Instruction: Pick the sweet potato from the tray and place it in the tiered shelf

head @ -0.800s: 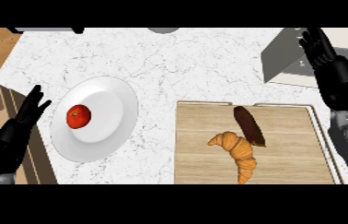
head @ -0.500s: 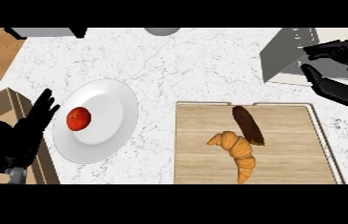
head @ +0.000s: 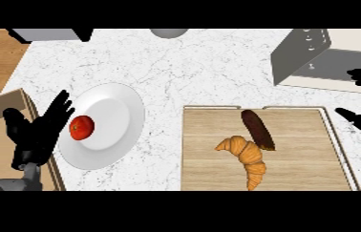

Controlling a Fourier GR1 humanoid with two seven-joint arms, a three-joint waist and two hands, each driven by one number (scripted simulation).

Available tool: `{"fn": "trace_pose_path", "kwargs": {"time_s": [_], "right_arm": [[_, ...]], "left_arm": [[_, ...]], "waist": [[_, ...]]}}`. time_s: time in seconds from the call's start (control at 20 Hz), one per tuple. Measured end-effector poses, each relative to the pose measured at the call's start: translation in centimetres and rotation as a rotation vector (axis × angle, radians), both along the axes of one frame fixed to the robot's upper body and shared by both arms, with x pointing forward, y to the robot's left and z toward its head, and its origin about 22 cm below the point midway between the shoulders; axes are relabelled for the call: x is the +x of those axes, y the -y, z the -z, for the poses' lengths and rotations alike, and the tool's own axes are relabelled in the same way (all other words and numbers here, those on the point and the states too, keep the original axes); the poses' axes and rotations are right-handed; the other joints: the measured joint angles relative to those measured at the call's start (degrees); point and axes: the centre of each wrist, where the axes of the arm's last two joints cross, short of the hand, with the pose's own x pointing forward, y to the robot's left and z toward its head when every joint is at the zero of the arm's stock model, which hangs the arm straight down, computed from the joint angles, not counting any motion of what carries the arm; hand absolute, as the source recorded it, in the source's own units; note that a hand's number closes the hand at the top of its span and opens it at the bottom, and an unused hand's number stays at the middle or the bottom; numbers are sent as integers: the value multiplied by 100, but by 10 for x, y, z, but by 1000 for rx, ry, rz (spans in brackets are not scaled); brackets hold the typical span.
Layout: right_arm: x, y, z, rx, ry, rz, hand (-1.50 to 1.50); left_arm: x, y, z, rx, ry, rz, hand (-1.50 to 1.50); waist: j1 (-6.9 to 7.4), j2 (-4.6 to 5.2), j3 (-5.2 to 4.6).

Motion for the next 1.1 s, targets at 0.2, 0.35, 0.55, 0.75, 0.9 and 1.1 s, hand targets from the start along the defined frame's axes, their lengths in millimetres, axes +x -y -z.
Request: {"fn": "trace_pose_path", "kwargs": {"time_s": [0.2, 0.35, 0.55, 0.75, 0.9, 1.1], "right_arm": [[-11, 0, -9, -28, -73, -134, -150], [-16, -6, -23, -58, -125, -210, -150], [-20, -27, -48, -122, -204, -277, -150], [-26, -60, -63, -203, -272, -272, -150], [-30, -84, -72, -250, -300, -219, -150], [-32, -116, -75, -301, -325, -137, -150]], "left_arm": [[1, -2, 1, -8, -15, 2, 0], [3, -1, 2, -11, -32, 4, 0], [3, -1, 0, -20, -38, 10, 0], [5, 2, 0, -25, -34, 18, 0], [7, 4, -1, -23, -40, 26, 0], [11, 10, -1, -21, -35, 38, 0]], "waist": [[2, -31, 7], [5, -43, 7], [25, -50, -14], [73, -44, -21], [116, -34, -20], [212, -10, -18]]}}
